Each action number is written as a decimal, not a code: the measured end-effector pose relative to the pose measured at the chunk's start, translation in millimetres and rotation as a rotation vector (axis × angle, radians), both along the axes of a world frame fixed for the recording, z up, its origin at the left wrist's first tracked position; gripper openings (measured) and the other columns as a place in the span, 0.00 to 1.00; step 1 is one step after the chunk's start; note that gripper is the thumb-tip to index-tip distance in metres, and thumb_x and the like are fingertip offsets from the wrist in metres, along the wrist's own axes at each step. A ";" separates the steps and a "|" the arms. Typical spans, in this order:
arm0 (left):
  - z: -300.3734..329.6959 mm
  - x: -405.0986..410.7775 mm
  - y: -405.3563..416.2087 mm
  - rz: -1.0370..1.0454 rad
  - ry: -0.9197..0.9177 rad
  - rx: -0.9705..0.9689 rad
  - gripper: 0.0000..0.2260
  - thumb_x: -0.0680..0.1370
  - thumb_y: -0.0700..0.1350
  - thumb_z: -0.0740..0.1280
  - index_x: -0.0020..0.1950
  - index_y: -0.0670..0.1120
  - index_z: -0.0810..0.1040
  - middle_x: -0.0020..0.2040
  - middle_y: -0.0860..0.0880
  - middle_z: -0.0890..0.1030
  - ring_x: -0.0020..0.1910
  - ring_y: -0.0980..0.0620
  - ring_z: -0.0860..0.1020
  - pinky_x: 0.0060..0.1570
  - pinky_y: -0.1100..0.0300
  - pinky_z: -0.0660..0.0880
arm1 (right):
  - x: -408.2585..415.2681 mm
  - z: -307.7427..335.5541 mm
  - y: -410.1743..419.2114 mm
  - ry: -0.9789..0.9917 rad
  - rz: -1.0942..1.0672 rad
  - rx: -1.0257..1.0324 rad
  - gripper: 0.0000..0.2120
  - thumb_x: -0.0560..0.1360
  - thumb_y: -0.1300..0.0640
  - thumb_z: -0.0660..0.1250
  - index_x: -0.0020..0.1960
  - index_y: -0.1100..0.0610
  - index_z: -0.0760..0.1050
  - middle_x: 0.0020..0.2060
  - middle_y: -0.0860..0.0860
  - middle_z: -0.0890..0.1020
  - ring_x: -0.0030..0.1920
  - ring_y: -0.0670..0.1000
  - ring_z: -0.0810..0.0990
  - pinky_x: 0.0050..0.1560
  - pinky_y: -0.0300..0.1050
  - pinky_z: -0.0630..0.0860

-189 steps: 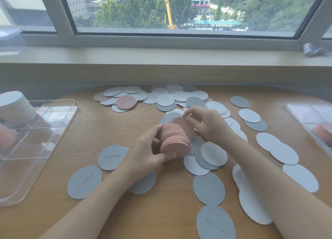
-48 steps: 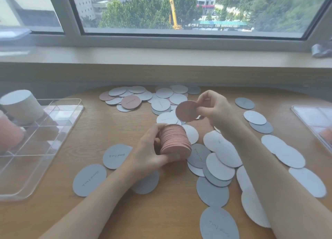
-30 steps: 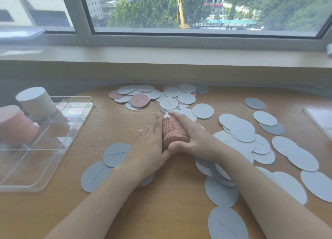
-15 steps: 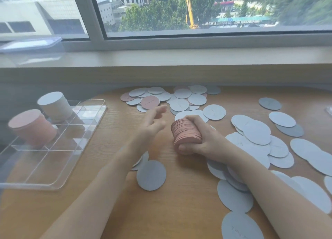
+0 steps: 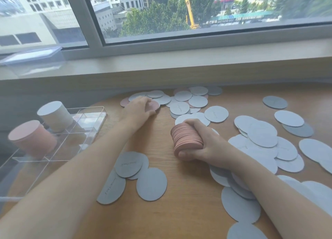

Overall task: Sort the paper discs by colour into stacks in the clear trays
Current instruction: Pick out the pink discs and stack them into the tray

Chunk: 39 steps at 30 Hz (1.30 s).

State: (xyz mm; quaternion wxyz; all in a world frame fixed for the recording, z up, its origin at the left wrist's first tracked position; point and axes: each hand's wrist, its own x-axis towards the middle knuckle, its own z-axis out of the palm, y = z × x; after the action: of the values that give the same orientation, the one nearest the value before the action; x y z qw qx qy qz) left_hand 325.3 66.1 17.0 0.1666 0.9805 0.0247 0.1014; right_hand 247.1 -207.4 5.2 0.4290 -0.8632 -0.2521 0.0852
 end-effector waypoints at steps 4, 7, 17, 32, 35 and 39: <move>11.3 -16.2 6.4 0.004 -0.155 -0.160 0.07 0.82 0.51 0.64 0.53 0.53 0.82 0.48 0.60 0.83 0.51 0.54 0.79 0.49 0.58 0.74 | -0.8 1.4 1.6 0.005 0.003 0.005 0.39 0.60 0.33 0.75 0.67 0.32 0.61 0.56 0.40 0.76 0.60 0.50 0.75 0.62 0.55 0.73; 20.4 -39.8 3.6 0.047 -0.319 -0.261 0.08 0.82 0.48 0.63 0.50 0.52 0.82 0.43 0.59 0.82 0.46 0.57 0.79 0.44 0.62 0.73 | -2.1 3.9 1.7 -0.003 0.002 -0.001 0.42 0.61 0.34 0.77 0.69 0.31 0.59 0.58 0.41 0.75 0.60 0.50 0.73 0.63 0.54 0.72; 1.0 -122.0 -49.8 -0.244 -0.063 -0.745 0.07 0.81 0.43 0.67 0.53 0.51 0.84 0.44 0.53 0.85 0.45 0.55 0.82 0.47 0.58 0.77 | -11.1 4.8 6.9 -0.138 -0.004 -0.026 0.52 0.59 0.37 0.80 0.74 0.32 0.53 0.59 0.40 0.73 0.61 0.46 0.69 0.59 0.35 0.65; -9.8 -135.2 -42.8 -0.552 0.144 -0.550 0.36 0.76 0.59 0.69 0.80 0.51 0.60 0.72 0.59 0.70 0.71 0.59 0.70 0.67 0.63 0.69 | -20.6 23.9 18.4 -0.243 0.102 -0.275 0.54 0.62 0.37 0.78 0.78 0.50 0.52 0.64 0.37 0.58 0.55 0.18 0.41 0.68 0.27 0.36; -9.4 -135.0 -47.1 -0.527 0.088 -0.582 0.36 0.74 0.51 0.76 0.78 0.49 0.64 0.68 0.56 0.75 0.67 0.59 0.74 0.64 0.64 0.72 | -17.4 28.8 16.2 -0.170 0.132 -0.332 0.60 0.59 0.39 0.81 0.79 0.47 0.47 0.65 0.36 0.57 0.60 0.24 0.45 0.73 0.36 0.43; -3.9 -136.8 -44.5 -0.507 0.034 -0.678 0.30 0.72 0.43 0.78 0.70 0.49 0.71 0.61 0.55 0.79 0.61 0.62 0.77 0.55 0.71 0.73 | -2.3 47.0 -4.5 0.119 0.167 -0.221 0.48 0.61 0.34 0.76 0.76 0.41 0.59 0.69 0.34 0.67 0.69 0.33 0.63 0.69 0.38 0.62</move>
State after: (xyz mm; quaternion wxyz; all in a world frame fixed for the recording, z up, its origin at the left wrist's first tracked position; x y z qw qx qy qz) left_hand 188.5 21.6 13.0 0.4989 0.8467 -0.1827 0.0274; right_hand 244.8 -211.9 52.2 0.3370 -0.8746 -0.2862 0.1990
